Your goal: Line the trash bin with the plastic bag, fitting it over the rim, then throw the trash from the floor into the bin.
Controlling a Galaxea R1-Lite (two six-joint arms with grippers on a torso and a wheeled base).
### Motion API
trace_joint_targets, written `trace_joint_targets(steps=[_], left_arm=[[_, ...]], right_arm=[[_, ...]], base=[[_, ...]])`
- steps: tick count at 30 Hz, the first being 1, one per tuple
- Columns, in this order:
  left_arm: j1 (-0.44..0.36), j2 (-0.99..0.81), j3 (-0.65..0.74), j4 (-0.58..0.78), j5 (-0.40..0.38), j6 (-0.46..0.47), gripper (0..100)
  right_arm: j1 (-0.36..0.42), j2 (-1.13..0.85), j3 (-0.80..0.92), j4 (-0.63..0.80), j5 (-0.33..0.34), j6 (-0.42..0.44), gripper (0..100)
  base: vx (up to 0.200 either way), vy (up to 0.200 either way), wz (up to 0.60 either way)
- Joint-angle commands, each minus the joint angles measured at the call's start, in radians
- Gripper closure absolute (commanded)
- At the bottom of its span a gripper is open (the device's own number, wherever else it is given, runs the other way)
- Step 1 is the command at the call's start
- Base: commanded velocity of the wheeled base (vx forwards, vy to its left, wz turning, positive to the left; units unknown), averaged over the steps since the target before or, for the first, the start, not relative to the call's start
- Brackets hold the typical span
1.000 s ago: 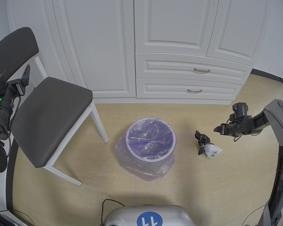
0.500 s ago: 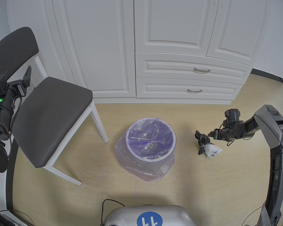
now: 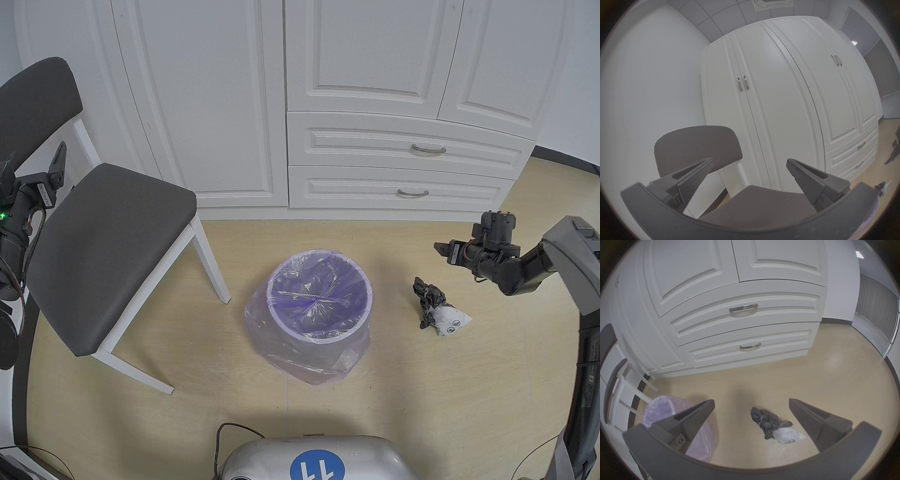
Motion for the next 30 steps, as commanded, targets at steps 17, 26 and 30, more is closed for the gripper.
trace_joint_targets(steps=[17,26,30], left_arm=[[-0.145,-0.182,0.181,-0.101,-0.002,0.326,0],[-0.17,-0.241,0.206,-0.101,-0.001,0.389,0],[-0.171,-0.241,0.207,-0.101,-0.001,0.389,0]], right_arm=[[-0.011,0.658,-0.551,-0.143,0.006,0.144,0],[-0.017,0.684,-0.6,-0.096,0.005,0.146,0],[-0.017,0.688,-0.618,-0.037,-0.003,0.146,0]], base=[[0.0,0.0,0.0],[0.0,0.0,0.0],[0.0,0.0,0.0]])
